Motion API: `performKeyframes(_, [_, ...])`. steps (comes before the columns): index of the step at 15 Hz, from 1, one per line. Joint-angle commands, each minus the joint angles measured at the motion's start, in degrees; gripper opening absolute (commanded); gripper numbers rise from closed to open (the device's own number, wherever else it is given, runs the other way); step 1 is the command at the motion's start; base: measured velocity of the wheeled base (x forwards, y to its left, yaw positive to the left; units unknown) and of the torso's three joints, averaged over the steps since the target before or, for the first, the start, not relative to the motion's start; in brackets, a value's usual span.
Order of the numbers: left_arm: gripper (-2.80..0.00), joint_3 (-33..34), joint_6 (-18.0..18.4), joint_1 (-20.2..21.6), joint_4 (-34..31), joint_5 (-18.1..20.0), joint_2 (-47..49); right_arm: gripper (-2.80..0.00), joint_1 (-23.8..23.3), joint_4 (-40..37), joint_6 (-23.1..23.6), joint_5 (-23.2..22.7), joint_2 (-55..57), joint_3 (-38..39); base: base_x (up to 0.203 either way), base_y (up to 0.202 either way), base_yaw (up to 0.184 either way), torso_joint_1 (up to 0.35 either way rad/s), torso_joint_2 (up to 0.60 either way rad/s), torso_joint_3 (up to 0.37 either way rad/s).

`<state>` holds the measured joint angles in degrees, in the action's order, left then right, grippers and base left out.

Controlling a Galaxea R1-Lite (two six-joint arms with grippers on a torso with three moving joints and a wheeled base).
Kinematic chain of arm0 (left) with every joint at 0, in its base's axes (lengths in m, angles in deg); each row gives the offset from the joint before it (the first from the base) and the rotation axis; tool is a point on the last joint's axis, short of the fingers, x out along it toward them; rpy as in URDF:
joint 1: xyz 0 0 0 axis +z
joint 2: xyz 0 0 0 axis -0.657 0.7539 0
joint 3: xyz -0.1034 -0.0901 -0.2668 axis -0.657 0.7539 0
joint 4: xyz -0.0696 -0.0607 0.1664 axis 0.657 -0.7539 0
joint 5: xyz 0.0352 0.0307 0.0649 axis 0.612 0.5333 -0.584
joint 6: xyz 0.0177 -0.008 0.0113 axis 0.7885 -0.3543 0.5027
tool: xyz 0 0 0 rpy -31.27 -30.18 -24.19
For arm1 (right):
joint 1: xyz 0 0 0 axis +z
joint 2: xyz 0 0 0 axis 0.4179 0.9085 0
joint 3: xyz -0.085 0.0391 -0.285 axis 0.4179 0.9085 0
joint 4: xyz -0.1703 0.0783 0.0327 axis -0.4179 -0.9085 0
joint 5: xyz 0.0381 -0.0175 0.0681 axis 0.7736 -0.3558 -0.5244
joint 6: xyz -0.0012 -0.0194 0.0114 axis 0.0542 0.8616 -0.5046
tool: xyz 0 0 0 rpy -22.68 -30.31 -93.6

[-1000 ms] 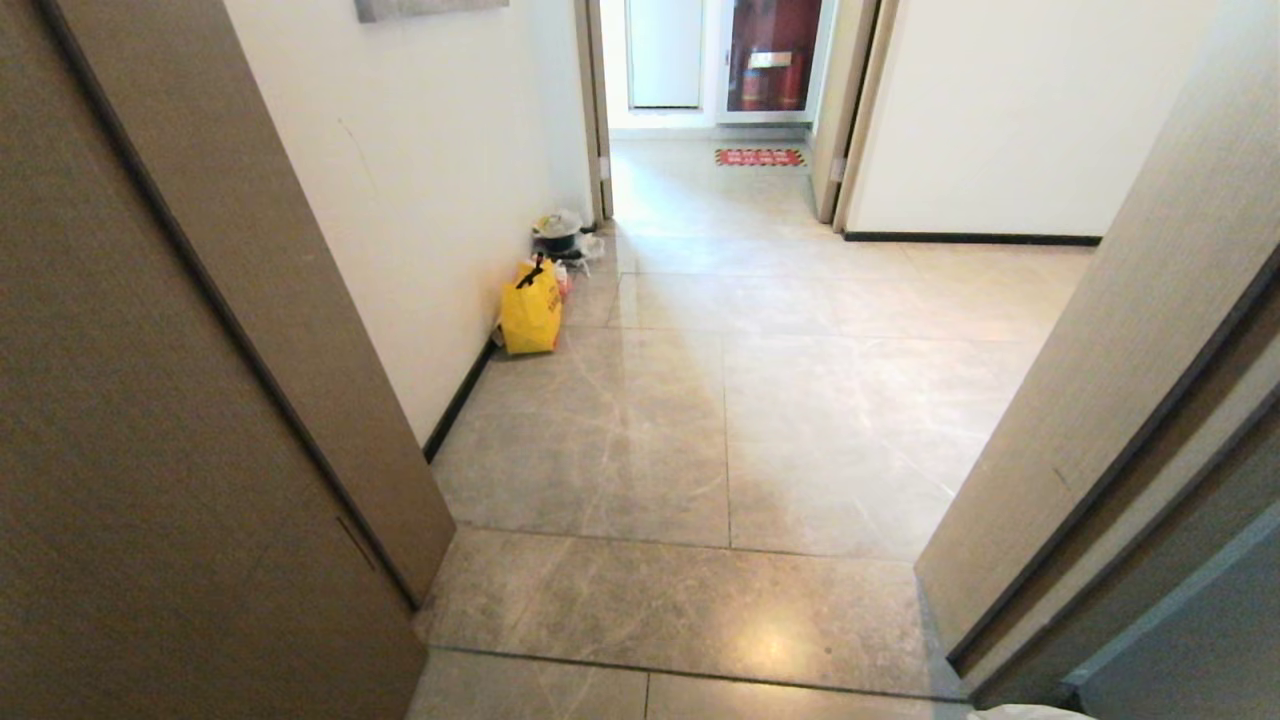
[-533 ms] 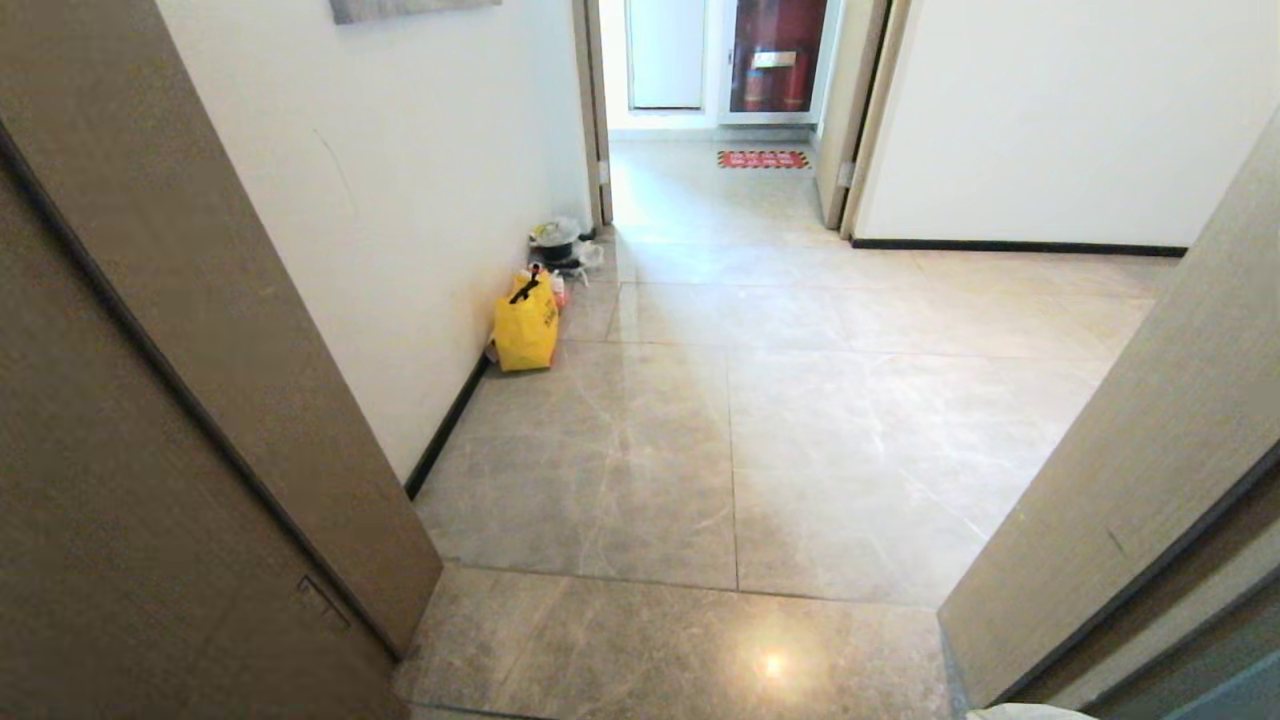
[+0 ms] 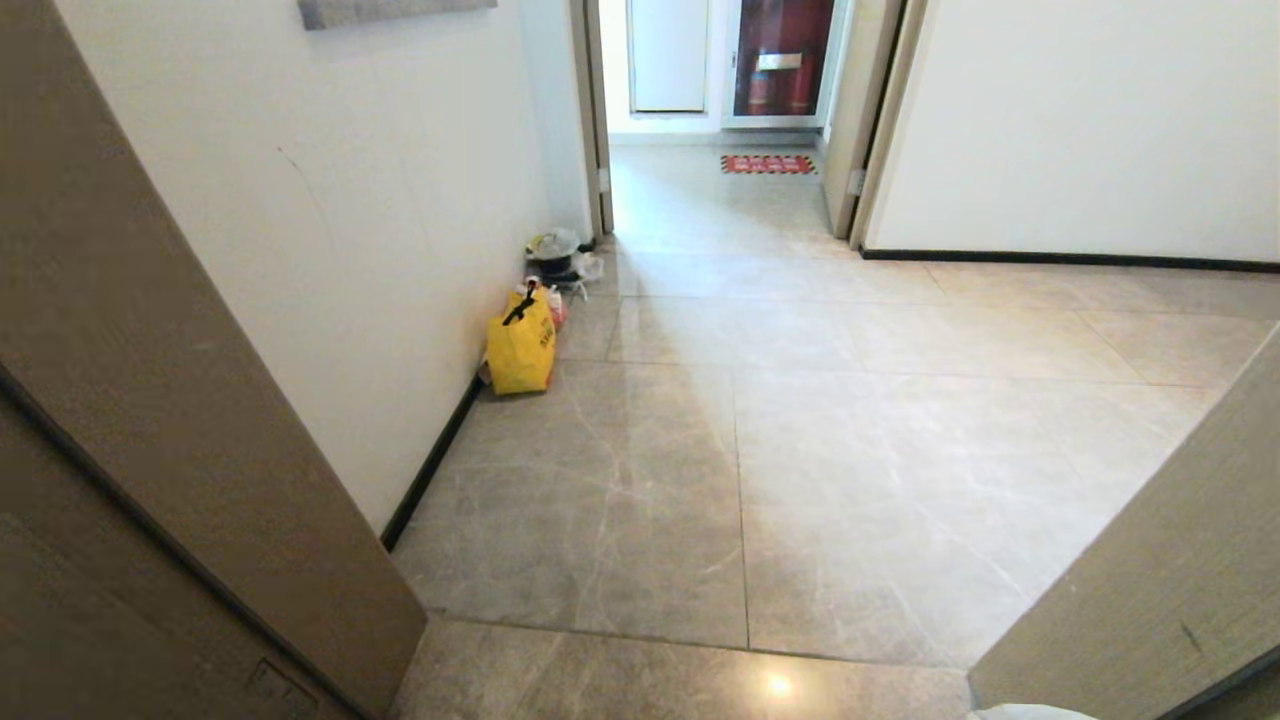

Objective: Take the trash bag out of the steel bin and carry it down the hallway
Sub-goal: Put the trash bag at the door

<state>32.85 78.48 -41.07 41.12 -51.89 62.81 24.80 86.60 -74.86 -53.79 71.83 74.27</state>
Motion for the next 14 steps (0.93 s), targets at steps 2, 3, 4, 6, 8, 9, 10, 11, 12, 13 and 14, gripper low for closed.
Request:
performKeyframes(2, [-2.8, 0.0, 0.0, 0.0, 0.0, -0.01, 0.0, -2.8, 0.04, 0.0, 0.02, -0.04, 0.09, 0.01, 0.19, 0.0, -0.001, 0.003, 0.01, 0.007])
performKeyframes(3, [-2.8, 0.0, -0.06, 0.0, 0.0, -0.01, 0.0, -2.8, 0.07, 0.0, 0.02, -0.04, 0.08, 0.01, 0.193, 0.0, 0.001, -0.006, 0.0, 0.002])
performKeyframes(4, [-2.8, 0.0, -0.06, 0.0, 0.0, -0.01, 0.0, -2.8, -0.01, 0.0, 0.02, -0.04, 0.09, 0.01, 0.19, 0.0, 0.0, 0.001, 0.0, 0.004])
performKeyframes(6, [-2.8, 0.0, -0.06, 0.0, 0.0, -0.01, 0.0, -2.8, 0.01, 0.0, 0.11, -0.04, 0.0, 0.01, 0.19, 0.0, 0.002, 0.0, 0.0, 0.001])
performKeyframes(8, [-2.8, 0.0, -0.06, 0.0, 0.0, -0.01, 0.0, -2.8, 0.08, 0.0, 0.11, -0.04, 0.09, 0.01, 0.177, 0.0, -0.002, 0.0, 0.0, 0.004])
performKeyframes(9, [-2.8, 0.0, -0.06, 0.0, 0.0, -0.01, 0.0, -2.8, -0.01, 0.09, 0.11, -0.04, 0.09, 0.01, 0.197, 0.0, 0.005, 0.007, 0.0, 0.004])
performKeyframes(10, [-2.8, 0.0, -0.06, 0.0, 0.0, -0.01, 0.0, -2.8, 0.0, 0.06, 0.1, -0.04, 0.06, 0.01, 0.198, 0.0, -0.001, -0.001, 0.01, 0.007])
performKeyframes(11, [-2.8, 0.0, -0.06, 0.0, 0.0, -0.01, 0.0, -2.8, -0.01, 0.0, 0.02, -0.04, 0.02, 0.01, 0.189, 0.0, 0.002, 0.0, 0.01, 0.0])
performKeyframes(12, [-2.8, 0.0, -0.06, 0.0, 0.0, -0.01, 0.0, -2.8, 0.04, 0.03, 0.02, -0.04, 0.03, 0.01, 0.193, 0.0, 0.003, 0.0, 0.0, 0.0])
performKeyframes(13, [-2.8, 0.0, 0.02, 0.0, 0.0, -0.01, 0.0, -2.8, -0.01, 0.03, 0.02, -0.04, 0.09, 0.01, 0.195, 0.0, 0.0, 0.0, 0.0, 0.002])
performKeyframes(14, [-2.8, 0.0, -0.06, 0.0, 0.0, -0.01, 0.0, -2.8, 0.02, 0.0, 0.02, -0.04, 0.09, 0.01, 0.198, 0.0, 0.004, 0.0, 0.01, 0.004])
